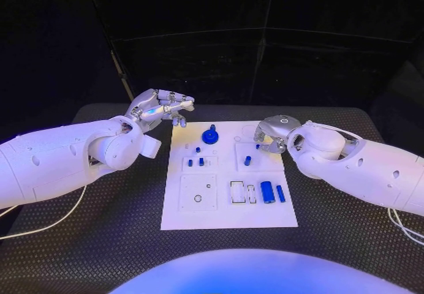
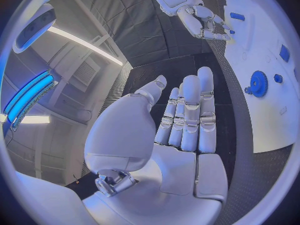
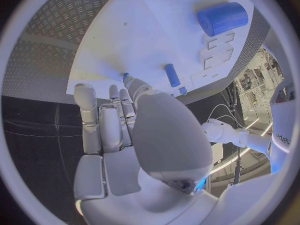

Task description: Assemble the parts on the task board

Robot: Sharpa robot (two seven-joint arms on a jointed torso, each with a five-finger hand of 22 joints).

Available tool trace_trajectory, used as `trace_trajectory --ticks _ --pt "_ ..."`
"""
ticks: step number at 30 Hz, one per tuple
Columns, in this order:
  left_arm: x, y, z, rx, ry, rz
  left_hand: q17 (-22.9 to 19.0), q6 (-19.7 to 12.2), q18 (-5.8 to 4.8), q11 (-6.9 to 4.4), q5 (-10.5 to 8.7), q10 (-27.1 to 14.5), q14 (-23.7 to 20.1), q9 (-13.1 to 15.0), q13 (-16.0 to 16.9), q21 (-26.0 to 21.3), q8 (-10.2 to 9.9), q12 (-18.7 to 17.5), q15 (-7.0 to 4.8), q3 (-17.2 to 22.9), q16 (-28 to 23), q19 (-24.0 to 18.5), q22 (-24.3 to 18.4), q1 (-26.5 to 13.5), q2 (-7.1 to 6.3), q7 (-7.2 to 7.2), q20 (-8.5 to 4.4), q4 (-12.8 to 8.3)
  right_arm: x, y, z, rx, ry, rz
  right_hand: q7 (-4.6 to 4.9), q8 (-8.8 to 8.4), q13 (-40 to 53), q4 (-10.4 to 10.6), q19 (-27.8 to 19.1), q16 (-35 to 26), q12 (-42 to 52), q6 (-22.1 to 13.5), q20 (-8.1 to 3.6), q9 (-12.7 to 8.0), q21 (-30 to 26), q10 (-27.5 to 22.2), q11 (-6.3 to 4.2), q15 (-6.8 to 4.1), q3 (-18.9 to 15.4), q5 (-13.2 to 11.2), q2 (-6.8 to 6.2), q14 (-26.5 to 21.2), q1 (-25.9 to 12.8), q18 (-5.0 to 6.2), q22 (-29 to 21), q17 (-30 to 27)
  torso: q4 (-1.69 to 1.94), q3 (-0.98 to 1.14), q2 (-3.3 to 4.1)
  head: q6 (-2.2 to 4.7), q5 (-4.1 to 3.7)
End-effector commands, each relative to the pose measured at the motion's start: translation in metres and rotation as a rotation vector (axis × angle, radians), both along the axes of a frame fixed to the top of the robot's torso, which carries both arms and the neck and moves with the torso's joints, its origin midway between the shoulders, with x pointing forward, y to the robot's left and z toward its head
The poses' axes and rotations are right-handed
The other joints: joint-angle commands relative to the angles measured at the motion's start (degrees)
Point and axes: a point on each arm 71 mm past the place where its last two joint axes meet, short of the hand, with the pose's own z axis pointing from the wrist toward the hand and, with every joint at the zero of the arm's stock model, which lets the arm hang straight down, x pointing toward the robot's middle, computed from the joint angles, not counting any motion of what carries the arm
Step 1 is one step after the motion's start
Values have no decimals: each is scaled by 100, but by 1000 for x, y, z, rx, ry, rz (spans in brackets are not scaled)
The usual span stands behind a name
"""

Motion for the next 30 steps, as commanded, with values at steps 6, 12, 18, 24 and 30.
trace_trajectory --ticks 6,12,18,24,30 --pt "0 -4 3 -12 -36 -21 -24 -23 35 9 -16 -74 -56 -8 9 -66 5 38 -13 -37 -40 -6 -33 35 76 47 22 -8 0 6 -5 -20 32 25 -4 -32 -93 -34 -19 21 -73 81 28 4 36 93 -1 38 161 19 -75 189 -61 3 5 -14 -4 4 -4 -20 22" --pt "0 -4 3 -11 -38 -24 -32 -28 35 11 -16 -86 -63 -10 10 -81 4 40 -11 -45 -51 -6 -46 46 85 48 24 -10 0 7 -6 -18 42 30 -6 -33 -115 -53 -22 27 -84 106 26 6 43 123 -4 35 213 17 -88 190 -76 3 10 -10 -8 4 -2 -38 27" --pt "0 -5 3 -10 -38 -27 -47 -24 36 9 -11 -106 -72 -9 11 -109 10 48 -11 -41 -70 -3 -71 89 124 43 25 -22 0 7 -7 -11 48 31 -37 21 -123 -118 -10 48 -64 274 6 27 78 324 -45 3 385 31 -57 195 -100 1 49 8 -6 3 -4 -56 25" --pt "1 -5 3 -9 -36 -29 -50 -23 36 9 -11 -109 -73 -9 11 -114 11 49 -11 -40 -74 -2 -76 98 130 43 25 -25 1 7 -8 -12 54 24 -73 79 -121 -271 37 90 -68 447 -37 42 151 536 -96 -42 605 -20 27 209 -48 -14 151 58 -2 5 -3 -74 23" --pt "2 -5 2 -8 -33 -30 -58 -18 36 9 -9 -118 -78 -8 11 -130 16 55 -11 -37 -84 0 -90 120 153 42 25 -30 2 5 -12 -21 62 11 -85 86 -122 -456 72 119 -114 530 -67 37 226 657 -118 -65 812 -92 70 219 -12 -29 248 88 -3 4 -3 -83 27"
